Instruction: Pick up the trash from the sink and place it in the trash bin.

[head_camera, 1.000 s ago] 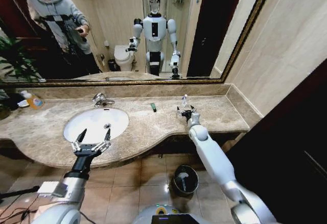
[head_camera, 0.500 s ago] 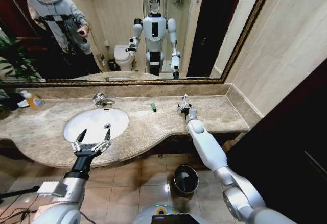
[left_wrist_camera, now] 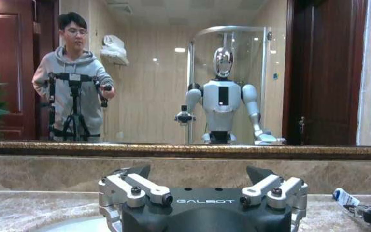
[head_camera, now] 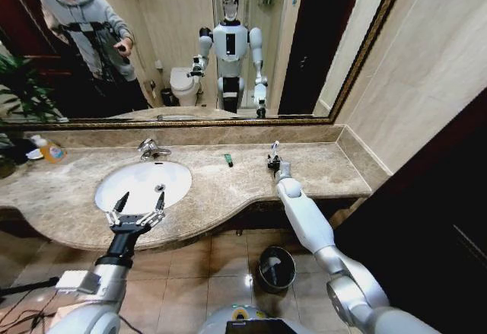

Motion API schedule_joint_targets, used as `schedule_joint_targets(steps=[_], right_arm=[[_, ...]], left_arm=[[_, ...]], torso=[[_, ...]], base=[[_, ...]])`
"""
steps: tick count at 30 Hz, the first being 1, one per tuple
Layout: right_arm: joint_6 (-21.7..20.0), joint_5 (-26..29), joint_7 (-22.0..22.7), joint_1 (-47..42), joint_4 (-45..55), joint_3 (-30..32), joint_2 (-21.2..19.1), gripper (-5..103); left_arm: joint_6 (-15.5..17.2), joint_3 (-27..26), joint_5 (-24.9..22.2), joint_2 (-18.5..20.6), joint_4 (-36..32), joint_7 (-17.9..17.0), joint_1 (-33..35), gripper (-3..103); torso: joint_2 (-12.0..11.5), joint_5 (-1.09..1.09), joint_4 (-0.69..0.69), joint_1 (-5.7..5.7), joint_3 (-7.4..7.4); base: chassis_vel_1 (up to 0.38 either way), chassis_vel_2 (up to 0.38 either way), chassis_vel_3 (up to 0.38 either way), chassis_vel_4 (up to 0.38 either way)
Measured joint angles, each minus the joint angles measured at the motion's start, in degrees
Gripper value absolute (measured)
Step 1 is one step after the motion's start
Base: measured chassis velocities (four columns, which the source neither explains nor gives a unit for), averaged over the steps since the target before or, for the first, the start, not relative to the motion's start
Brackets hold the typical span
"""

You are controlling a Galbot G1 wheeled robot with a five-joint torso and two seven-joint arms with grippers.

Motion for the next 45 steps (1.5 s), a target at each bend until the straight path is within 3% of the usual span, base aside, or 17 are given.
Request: schedule_joint_targets(steps=[3, 6, 20, 30, 33, 37, 45], right_arm=[[0.0, 0.0, 0.0, 0.0, 0.0, 0.1, 0.0, 4], [0.0, 0.0, 0.0, 0.0, 0.4, 0.1, -0.1, 1], [-1.7, 2.4, 0.4, -4.0, 9.8, 0.0, -4.2, 0], [0.3, 5.0, -1.5, -25.1, 31.5, 6.8, -12.9, 0], [4.2, 4.6, -4.3, -34.7, 38.7, 9.7, -14.3, 0], [7.4, 3.5, -5.5, -44.5, 46.2, 11.9, -13.7, 0], [11.0, -0.4, -6.7, -55.3, 54.2, 14.6, -10.2, 0]], left_arm=[[0.0, 0.0, 0.0, 0.0, 0.0, 0.0, 0.0, 100], [0.0, 0.0, 0.0, 0.0, 0.0, 0.0, 0.0, 100], [0.0, 0.0, 0.0, 0.0, 0.0, 0.0, 0.0, 100], [0.0, 0.0, 0.0, 0.0, 0.0, 0.0, 0.0, 100], [0.0, 0.0, 0.0, 0.0, 0.0, 0.0, 0.0, 100], [0.0, 0.0, 0.0, 0.0, 0.0, 0.0, 0.0, 100], [0.0, 0.0, 0.0, 0.0, 0.0, 0.0, 0.0, 100]], torso=[[0.0, 0.00, 0.00, 0.00, 0.00], [0.0, 0.00, 0.00, 0.00, 0.00], [0.0, 0.01, 0.01, 0.00, 0.00], [0.0, 0.03, -0.02, -0.01, -0.01], [0.0, 0.02, -0.02, -0.01, -0.01], [0.0, 0.02, -0.01, -0.01, -0.01], [0.0, 0.01, 0.00, -0.01, -0.01]], base=[[0.000, 0.000, 0.000, 0.000], [0.000, 0.000, 0.000, 0.000], [0.000, 0.000, 0.000, 0.000], [0.000, 0.000, 0.000, 0.000], [0.000, 0.000, 0.000, 0.000], [0.000, 0.000, 0.000, 0.000], [0.000, 0.000, 0.000, 0.000]])
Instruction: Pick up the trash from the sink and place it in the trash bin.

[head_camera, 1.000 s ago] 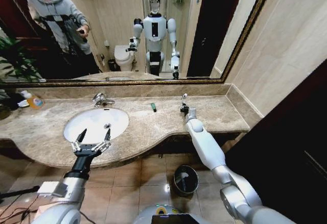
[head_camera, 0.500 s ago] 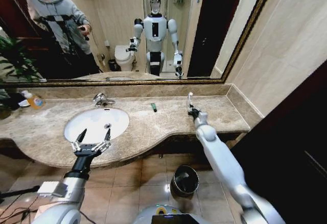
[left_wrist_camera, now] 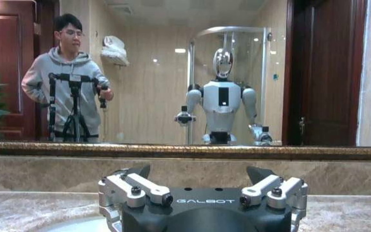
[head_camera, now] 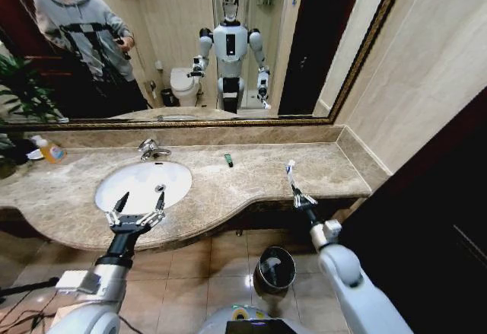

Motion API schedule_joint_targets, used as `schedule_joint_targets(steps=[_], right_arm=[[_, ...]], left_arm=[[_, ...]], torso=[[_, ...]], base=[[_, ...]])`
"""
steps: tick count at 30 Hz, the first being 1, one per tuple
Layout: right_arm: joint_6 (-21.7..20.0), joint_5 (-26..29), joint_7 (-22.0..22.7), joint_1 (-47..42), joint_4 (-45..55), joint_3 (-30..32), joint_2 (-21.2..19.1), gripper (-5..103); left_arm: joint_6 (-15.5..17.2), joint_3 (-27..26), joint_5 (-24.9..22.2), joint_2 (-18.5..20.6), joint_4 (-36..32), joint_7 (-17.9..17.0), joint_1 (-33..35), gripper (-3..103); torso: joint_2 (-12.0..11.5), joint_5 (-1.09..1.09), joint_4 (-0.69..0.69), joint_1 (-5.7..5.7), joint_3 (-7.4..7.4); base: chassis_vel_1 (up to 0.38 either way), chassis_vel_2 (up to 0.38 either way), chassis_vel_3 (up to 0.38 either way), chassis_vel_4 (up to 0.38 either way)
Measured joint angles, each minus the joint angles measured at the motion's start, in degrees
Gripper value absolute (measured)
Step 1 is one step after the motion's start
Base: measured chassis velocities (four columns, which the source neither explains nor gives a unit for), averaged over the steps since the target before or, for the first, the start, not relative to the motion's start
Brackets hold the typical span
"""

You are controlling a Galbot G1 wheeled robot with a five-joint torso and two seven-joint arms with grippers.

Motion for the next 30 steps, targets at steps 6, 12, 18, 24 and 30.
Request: schedule_joint_targets(steps=[6, 12, 18, 24, 30], right_arm=[[5.2, -4.8, -0.5, -8.2, 1.7, 1.4, 4.0, 0], [13.2, -11.1, -1.2, -16.2, -3.2, 2.0, 7.9, 0], [18.3, -13.8, -1.6, -19.1, -11.5, 1.0, 9.2, 0], [17.3, -13.8, -2.0, -18.1, -17.6, -0.8, 9.0, 0], [15.5, -15.1, -2.8, -14.2, -25.3, -1.5, 9.0, 0]], left_arm=[[0.0, 0.0, 0.0, 0.0, 0.0, 0.0, 0.0, 100], [0.0, 0.0, 0.0, 0.0, 0.0, 0.0, 0.0, 100], [0.0, 0.0, 0.0, 0.0, 0.0, 0.0, 0.0, 100], [0.0, 0.0, 0.0, 0.0, 0.0, 0.0, 0.0, 100], [0.0, 0.0, 0.0, 0.0, 0.0, 0.0, 0.0, 100]], torso=[[0.0, 0.00, 0.00, 0.01, 0.01], [0.0, -0.01, -0.01, 0.01, 0.01], [0.0, 0.00, 0.00, 0.01, 0.01], [0.0, -0.01, 0.00, 0.01, 0.01], [0.0, 0.00, 0.01, 0.01, 0.01]], base=[[0.000, 0.000, 0.000, 0.000], [0.000, 0.000, 0.000, 0.000], [0.000, 0.000, 0.000, 0.000], [0.000, 0.000, 0.000, 0.000], [0.000, 0.000, 0.000, 0.000]])
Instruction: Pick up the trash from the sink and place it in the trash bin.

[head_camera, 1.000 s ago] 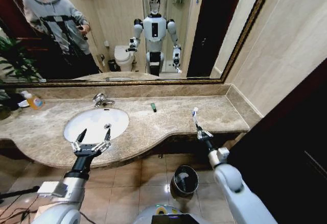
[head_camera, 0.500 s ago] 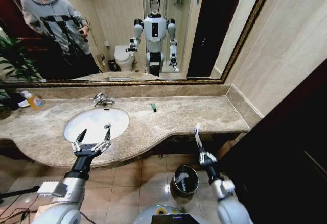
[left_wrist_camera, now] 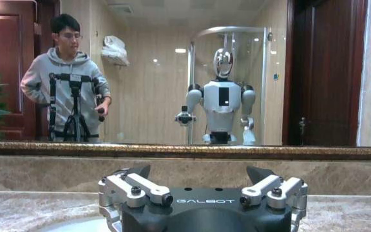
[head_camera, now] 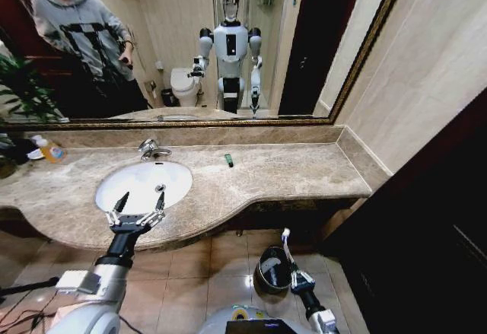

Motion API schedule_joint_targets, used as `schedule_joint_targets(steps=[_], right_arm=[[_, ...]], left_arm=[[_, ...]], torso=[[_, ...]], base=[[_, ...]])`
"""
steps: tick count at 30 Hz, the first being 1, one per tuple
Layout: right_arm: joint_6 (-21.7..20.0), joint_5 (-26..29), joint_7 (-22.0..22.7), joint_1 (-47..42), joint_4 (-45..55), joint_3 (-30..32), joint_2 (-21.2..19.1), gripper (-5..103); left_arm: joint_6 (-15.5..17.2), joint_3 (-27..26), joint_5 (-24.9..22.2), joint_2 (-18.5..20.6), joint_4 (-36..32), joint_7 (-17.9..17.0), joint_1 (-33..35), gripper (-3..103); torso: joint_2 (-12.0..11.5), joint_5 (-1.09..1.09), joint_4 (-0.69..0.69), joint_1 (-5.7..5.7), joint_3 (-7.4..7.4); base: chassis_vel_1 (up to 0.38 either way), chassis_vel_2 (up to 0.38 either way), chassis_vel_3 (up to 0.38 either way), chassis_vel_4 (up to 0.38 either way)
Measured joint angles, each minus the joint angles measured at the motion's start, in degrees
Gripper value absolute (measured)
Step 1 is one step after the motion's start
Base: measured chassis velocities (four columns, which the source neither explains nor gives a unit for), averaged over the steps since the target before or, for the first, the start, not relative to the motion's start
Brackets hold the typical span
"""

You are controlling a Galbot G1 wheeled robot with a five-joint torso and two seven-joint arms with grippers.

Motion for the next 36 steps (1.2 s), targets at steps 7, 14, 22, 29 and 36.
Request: schedule_joint_targets(steps=[7, 14, 22, 29, 36], right_arm=[[-6.7, -1.4, -2.5, 7.5, -11.4, -0.4, 0.9, 0], [-13.0, -5.9, -5.5, 13.6, -18.7, -0.9, 2.0, 0], [-13.0, -9.0, -5.9, 20.4, -29.5, -0.8, 2.9, 0], [-11.8, -9.4, -5.9, 26.2, -38.7, -0.7, 2.6, 0], [-11.1, -10.4, -5.7, 30.0, -43.9, -0.7, 2.7, 4]], left_arm=[[0.0, 0.0, 0.0, 0.0, 0.0, 0.0, 0.0, 100], [0.0, 0.0, 0.0, 0.0, 0.0, 0.0, 0.0, 100], [0.0, 0.0, 0.0, 0.0, 0.0, 0.0, 0.0, 100], [0.0, 0.0, 0.0, 0.0, 0.0, 0.0, 0.0, 100], [0.0, 0.0, 0.0, 0.0, 0.0, 0.0, 0.0, 100]], torso=[[0.0, -0.01, 0.00, 0.00, 0.00], [0.0, -0.01, 0.00, 0.00, 0.00], [0.0, -0.01, 0.00, 0.00, 0.01], [0.0, -0.01, 0.00, 0.00, 0.01], [0.0, 0.00, -0.01, 0.00, 0.01]], base=[[0.000, 0.000, 0.000, 0.000], [0.000, 0.000, 0.000, 0.000], [0.000, 0.000, 0.000, 0.000], [0.000, 0.000, 0.000, 0.000], [0.000, 0.000, 0.000, 0.000]])
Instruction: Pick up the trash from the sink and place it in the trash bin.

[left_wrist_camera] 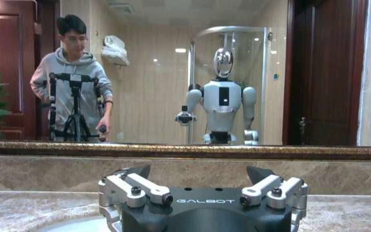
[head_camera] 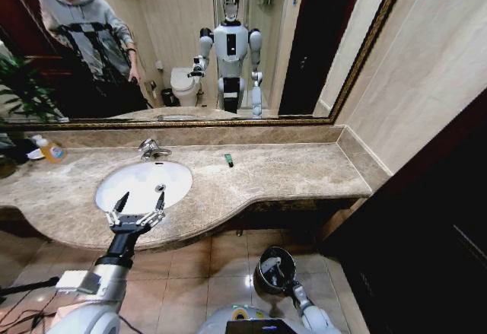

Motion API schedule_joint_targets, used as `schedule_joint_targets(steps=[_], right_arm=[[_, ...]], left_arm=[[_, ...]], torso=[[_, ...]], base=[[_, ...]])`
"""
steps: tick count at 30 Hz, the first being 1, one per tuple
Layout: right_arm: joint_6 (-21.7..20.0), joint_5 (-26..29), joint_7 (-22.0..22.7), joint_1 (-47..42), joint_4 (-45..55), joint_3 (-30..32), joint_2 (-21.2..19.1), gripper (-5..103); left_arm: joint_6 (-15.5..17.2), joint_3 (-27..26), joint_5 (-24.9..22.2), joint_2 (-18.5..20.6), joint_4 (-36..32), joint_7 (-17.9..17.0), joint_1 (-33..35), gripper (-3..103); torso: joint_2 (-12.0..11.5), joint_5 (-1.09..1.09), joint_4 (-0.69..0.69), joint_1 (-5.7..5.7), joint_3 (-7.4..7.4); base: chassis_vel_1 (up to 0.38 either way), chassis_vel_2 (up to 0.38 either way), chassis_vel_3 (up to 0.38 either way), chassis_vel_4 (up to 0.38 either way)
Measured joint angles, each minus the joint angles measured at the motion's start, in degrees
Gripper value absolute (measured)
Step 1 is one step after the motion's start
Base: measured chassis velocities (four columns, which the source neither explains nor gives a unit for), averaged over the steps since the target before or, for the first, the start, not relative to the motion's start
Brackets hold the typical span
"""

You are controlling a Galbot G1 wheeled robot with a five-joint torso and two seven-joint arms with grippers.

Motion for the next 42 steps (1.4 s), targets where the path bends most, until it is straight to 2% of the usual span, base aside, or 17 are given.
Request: schedule_joint_targets(steps=[3, 4, 6, 7, 10, 11, 12, 15, 19, 21, 23, 29, 34, 37, 42], right_arm=[[0.0, -0.3, 0.1, 0.8, -0.6, -0.1, 0.0, 19], [0.0, -0.3, 0.1, 0.8, -0.6, -0.1, 0.0, 19], [0.0, -0.4, 0.1, 1.0, -0.6, -0.1, -0.1, 30], [0.0, -0.4, 0.1, 1.0, -0.6, -0.1, -0.1, 30], [0.2, -0.6, 0.1, 0.5, -0.2, -0.1, -0.2, 53], [0.2, -0.6, 0.1, 0.5, -0.2, -0.1, -0.2, 53], [0.2, -0.7, 0.1, 0.2, 0.2, -0.1, -0.1, 58], [0.2, -0.8, 0.1, -0.3, 1.1, -0.1, -0.1, 64], [0.0, -0.9, 0.1, -1.4, 2.7, -0.1, 0.0, 86], [0.0, -1.0, 0.1, -1.6, 3.0, -0.1, 0.0, 86], [0.0, -1.1, 0.1, -2.0, 3.5, 0.0, 0.1, 96], [0.0, -1.2, 0.5, -2.8, 4.5, 0.1, 0.2, 100], [0.6, -2.0, 4.1, -2.9, 4.7, 0.2, 0.6, 100], [0.7, -1.1, 4.5, -3.7, 6.5, 0.4, 0.6, 100], [-0.4, 3.5, 4.5, -8.3, 17.5, 1.1, -0.5, 100]], left_arm=[[0.0, 0.0, 0.0, 0.0, 0.0, 0.0, 0.0, 100], [0.0, 0.0, 0.0, 0.0, 0.0, 0.0, 0.0, 100], [0.0, 0.0, 0.0, 0.0, 0.0, 0.0, 0.0, 100], [0.0, 0.0, 0.0, 0.0, 0.0, 0.0, 0.0, 100], [0.0, 0.0, 0.0, 0.0, 0.0, 0.0, 0.0, 100], [0.0, 0.0, 0.0, 0.0, 0.0, 0.0, 0.0, 100], [0.0, 0.0, 0.0, 0.0, 0.0, 0.0, 0.0, 100], [0.0, 0.0, 0.0, 0.0, 0.0, 0.0, 0.0, 100], [0.0, 0.0, 0.0, 0.0, 0.0, 0.0, 0.0, 100], [0.0, 0.0, 0.0, 0.0, 0.0, 0.0, 0.0, 100], [0.0, 0.0, 0.0, 0.0, 0.0, 0.0, 0.0, 100], [0.0, 0.0, 0.0, 0.0, 0.0, 0.0, 0.0, 100], [0.0, 0.0, 0.0, 0.0, 0.0, 0.0, 0.0, 100], [0.0, 0.0, 0.0, 0.0, 0.0, 0.0, 0.0, 100], [0.0, 0.0, 0.0, 0.0, 0.0, 0.0, 0.0, 100]], torso=[[0.0, -0.01, 0.00, 0.00, 0.00], [0.0, -0.01, 0.00, 0.00, 0.00], [0.0, 0.00, 0.01, 0.00, 0.00], [0.0, 0.00, 0.01, 0.00, 0.00], [0.0, 0.00, 0.00, 0.00, 0.00], [0.0, 0.00, 0.00, 0.00, 0.00], [0.0, 0.00, 0.00, 0.00, 0.00], [0.0, 0.00, 0.00, 0.00, 0.00], [0.0, 0.00, 0.00, 0.00, -0.01], [0.0, -0.01, 0.00, 0.00, -0.01], [0.0, -0.01, 0.00, 0.00, -0.01], [0.0, -0.01, 0.00, 0.00, -0.01], [0.0, 0.01, 0.01, 0.00, -0.01], [0.0, 0.00, 0.01, 0.00, 0.00], [0.0, -0.01, 0.00, 0.00, -0.01]], base=[[0.000, 0.000, 0.000, 0.000], [0.000, 0.000, 0.000, 0.000], [0.000, 0.000, 0.000, 0.000], [0.000, 0.000, 0.000, 0.000], [0.000, 0.000, 0.000, 0.000], [0.000, 0.000, 0.000, 0.000], [0.000, 0.000, 0.000, 0.000], [0.000, 0.000, 0.000, 0.000], [0.000, 0.000, 0.000, 0.000], [0.000, 0.000, 0.000, 0.000], [0.000, 0.000, 0.000, 0.000], [0.000, 0.000, 0.000, 0.000], [0.000, 0.000, 0.000, 0.000], [0.000, 0.000, 0.000, 0.000], [0.000, 0.000, 0.000, 0.000]])
